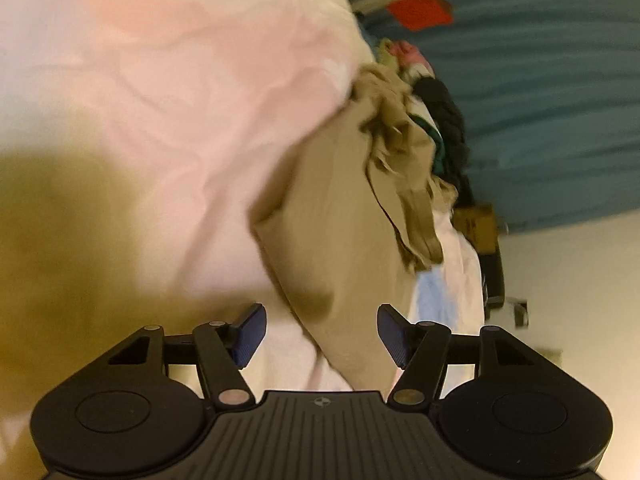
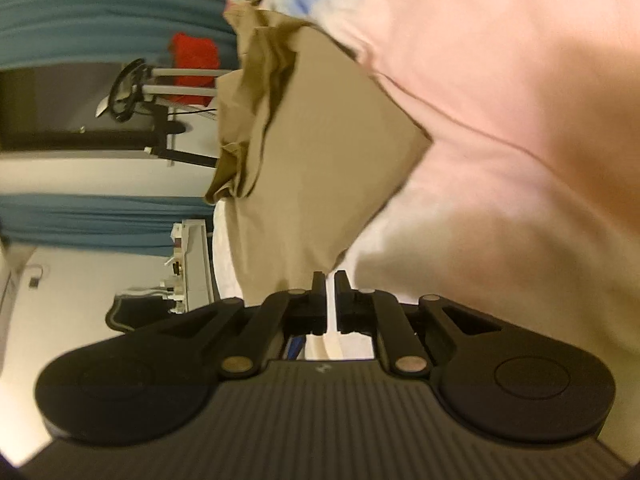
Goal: Fold clothes
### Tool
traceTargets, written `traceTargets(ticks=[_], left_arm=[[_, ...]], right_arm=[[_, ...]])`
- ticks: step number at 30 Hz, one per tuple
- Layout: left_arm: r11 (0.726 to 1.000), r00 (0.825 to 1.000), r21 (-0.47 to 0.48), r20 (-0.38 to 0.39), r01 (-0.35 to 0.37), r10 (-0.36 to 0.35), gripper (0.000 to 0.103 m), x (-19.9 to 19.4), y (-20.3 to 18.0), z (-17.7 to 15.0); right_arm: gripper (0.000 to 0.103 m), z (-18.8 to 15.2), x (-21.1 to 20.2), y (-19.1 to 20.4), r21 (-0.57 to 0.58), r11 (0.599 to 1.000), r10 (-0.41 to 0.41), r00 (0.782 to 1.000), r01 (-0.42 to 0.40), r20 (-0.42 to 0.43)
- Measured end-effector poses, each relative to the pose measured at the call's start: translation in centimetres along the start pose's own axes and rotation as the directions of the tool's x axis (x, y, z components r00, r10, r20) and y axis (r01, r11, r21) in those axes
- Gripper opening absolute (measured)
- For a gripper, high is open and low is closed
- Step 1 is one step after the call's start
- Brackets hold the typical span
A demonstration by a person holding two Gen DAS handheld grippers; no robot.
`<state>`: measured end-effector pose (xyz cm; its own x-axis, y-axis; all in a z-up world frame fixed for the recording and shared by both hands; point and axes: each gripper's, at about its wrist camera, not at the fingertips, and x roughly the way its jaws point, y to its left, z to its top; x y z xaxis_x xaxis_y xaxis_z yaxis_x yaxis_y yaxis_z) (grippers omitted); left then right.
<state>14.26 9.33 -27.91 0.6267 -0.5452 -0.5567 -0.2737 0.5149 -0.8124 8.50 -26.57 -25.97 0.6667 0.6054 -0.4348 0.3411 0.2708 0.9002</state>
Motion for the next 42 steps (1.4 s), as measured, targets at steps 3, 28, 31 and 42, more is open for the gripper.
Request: traceTargets(ticks=[3, 28, 31, 42], left_arm=[[0.999, 1.000, -0.035, 0.014, 0.008, -0.008, 0.064, 0.6, 0.6, 0.6], [0.989, 0.985, 0.115, 0.137, 0.094, -0.109, 0.006, -1.2, -3.2, 0.8], [0.982, 0.980, 0.164, 0.158, 0.092, -0.118, 0.006, -3.3, -4.1, 0.1], [0.959, 0.982, 0.268, 0.132, 0.096, -0.136, 0.005, -12.0, -7.0, -4.4]], right_arm=[[0.069, -0.2, 0.0, -0.8, 0.074, 0.997, 0.031, 1.000, -0.031, 0.004], [0.008, 1.9, 0.3, -0.5, 0.027, 1.000, 0.002, 0.967, -0.009, 0.253], [0.007, 1.3, -0.8, 1.1, -0.059, 0.997, 0.056, 0.959, -0.041, 0.277], [0.007, -3.6, -12.6, 6.4, -0.231, 0.971, 0.125, 0.959, -0.065, 0.254]])
